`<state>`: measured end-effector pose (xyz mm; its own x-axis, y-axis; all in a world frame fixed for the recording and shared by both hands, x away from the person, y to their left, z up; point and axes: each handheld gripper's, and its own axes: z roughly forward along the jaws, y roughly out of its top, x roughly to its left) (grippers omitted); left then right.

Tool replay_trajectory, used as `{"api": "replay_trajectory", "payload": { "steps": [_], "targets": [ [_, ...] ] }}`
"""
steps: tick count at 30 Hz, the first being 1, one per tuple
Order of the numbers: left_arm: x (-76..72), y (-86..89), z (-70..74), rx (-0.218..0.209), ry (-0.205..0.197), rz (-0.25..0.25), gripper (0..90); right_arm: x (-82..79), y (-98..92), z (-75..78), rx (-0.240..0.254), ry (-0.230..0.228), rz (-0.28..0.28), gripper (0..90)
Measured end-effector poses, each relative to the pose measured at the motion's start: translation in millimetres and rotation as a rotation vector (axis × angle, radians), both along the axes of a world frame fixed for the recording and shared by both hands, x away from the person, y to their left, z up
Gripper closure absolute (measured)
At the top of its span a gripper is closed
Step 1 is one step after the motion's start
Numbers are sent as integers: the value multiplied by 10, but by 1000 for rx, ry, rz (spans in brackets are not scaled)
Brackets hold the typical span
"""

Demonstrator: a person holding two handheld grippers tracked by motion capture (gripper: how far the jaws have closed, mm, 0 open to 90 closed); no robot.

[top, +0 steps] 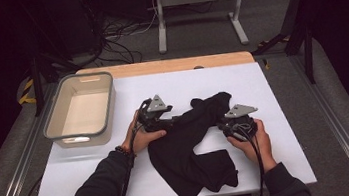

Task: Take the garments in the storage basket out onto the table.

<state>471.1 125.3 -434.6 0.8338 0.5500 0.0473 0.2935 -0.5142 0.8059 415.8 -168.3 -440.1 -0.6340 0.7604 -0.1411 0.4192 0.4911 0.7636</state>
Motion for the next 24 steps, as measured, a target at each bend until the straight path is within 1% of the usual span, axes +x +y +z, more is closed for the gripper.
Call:
{"api": "replay_trajectory", "payload": {
  "steps": [1, 2, 3, 4, 5, 6, 7, 8, 9, 10, 11, 12, 13, 14, 15, 16, 17, 18, 19, 20, 21, 22, 23, 24],
  "targets": [
    [23, -34, -43, 1, 10, 5, 483, 41, -8, -20, 21, 4, -5, 600],
    [43, -64, -86, 3, 29, 1, 483, 85, -20, -38, 44, 14, -22, 549],
    [62, -93, -130, 8, 50, -10, 483, 120, -33, -54, 74, 25, -27, 514],
    [69, -123, -168, 27, 63, -18, 481, 148, -40, -71, 106, 35, -20, 512],
    [69, -123, -168, 27, 63, -18, 480, 148, -40, -71, 106, 35, -20, 512],
    [69, -165, -207, 65, 68, -10, 498, 204, -19, -108, 77, 45, -15, 496],
    [69, -176, -218, 62, 72, -18, 517, 231, -8, -128, 65, 45, -22, 498],
    [70, -178, -215, 62, 75, -21, 517, 231, -8, -128, 65, 45, -22, 498],
    [73, -180, -215, 68, 86, -22, 525, 263, -1, -144, 57, 49, -27, 507],
    [78, -186, -221, 73, 93, -17, 556, 288, 8, -150, 50, 49, -30, 520],
    [78, -189, -221, 73, 104, -32, 624, 307, 22, -148, 38, 44, -33, 554],
    [72, -195, -218, 75, 109, -38, 718, 322, 39, -141, 11, 40, -37, 664],
    [65, -200, -217, 75, 109, -38, 767, 328, 49, -138, -9, 32, -45, 714],
    [52, -208, -218, 75, 104, -35, 811, 332, 51, -139, -15, 30, -46, 739],
    [40, -214, -215, 80, 97, -32, 829, 330, 50, -139, -16, 31, -47, 762],
    [26, -205, -202, 86, 85, -5, 849, 309, 42, -112, -28, 33, -41, 873],
    [24, -193, -190, 91, 77, 10, 851, 296, 38, -95, -28, 26, -38, 876],
    [22, -166, -158, 92, 61, 35, 852, 289, 27, -76, -27, 15, -36, 878],
    [21, -113, -100, 73, 41, 63, 853, 275, 7, -40, -14, 5, -34, 881],
    [21, -113, -100, 73, 41, 63, 853, 275, 7, -40, -14, 5, -34, 881],
    [15, 16, 74, 7, 22, 111, 853, 245, -54, 94, 13, -24, -35, 883],
    [10, 111, 218, -27, -5, 140, 853, 237, -76, 148, 24, -39, -37, 883],
    [5, 168, 309, -44, -15, 156, 853, 230, -114, 246, 47, -54, -37, 883],
    [3, 244, 433, -62, -39, 185, 853, 230, -136, 306, 59, -64, -37, 883]
  ]
}}
